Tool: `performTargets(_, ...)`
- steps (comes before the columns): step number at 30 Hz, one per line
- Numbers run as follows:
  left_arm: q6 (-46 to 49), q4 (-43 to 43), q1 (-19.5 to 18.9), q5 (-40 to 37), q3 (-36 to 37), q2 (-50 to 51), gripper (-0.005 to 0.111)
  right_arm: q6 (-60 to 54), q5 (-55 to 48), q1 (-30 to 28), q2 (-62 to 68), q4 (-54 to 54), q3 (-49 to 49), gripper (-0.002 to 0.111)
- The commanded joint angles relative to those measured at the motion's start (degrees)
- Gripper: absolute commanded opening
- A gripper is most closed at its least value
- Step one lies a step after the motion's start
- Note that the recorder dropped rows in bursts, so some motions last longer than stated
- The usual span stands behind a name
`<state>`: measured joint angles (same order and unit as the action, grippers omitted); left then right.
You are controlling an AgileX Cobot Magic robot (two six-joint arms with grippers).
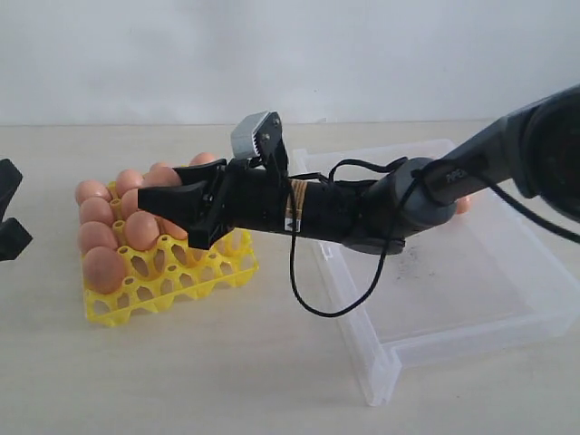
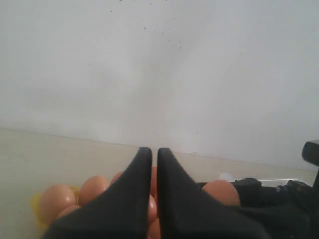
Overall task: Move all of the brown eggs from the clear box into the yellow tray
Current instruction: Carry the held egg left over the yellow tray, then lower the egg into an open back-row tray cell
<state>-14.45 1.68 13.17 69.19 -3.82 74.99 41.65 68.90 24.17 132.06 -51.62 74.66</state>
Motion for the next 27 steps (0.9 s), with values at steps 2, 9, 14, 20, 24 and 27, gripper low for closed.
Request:
performTargets(2, 1.5, 0.9, 0.0, 0.8, 0.3, -0.3, 0.004, 1.5, 1.1, 1.1, 4.1, -3.1, 4.2, 0.000)
performTargets(9, 2.0, 0.9, 0.0, 0.8, 0.3, -0.3, 0.004, 1.9, 0.9, 3.0, 5.9, -4.8, 6.8, 0.000)
performTargets(14, 2.1, 0.9, 0.0, 0.8, 0.3, -0.3, 0.004, 1.9, -2.7, 3.6, 5.9, -4.8, 6.9, 0.000)
performTargets(20, 2.1, 0.9, 0.0, 0.8, 0.3, -0.3, 0.004, 2.8, -10.1, 3.6, 6.5, -10.9, 9.0, 0.000)
performTargets(24, 2.1, 0.9, 0.0, 0.8, 0.3, -0.3, 0.004, 4.1, -10.1, 3.7, 8.1, -11.7, 11.4, 0.000)
performTargets(27, 2.1, 0.9, 0.0, 0.8, 0.3, -0.3, 0.004, 4.7, -10.1, 3.7, 9.3, -11.7, 12.4, 0.000)
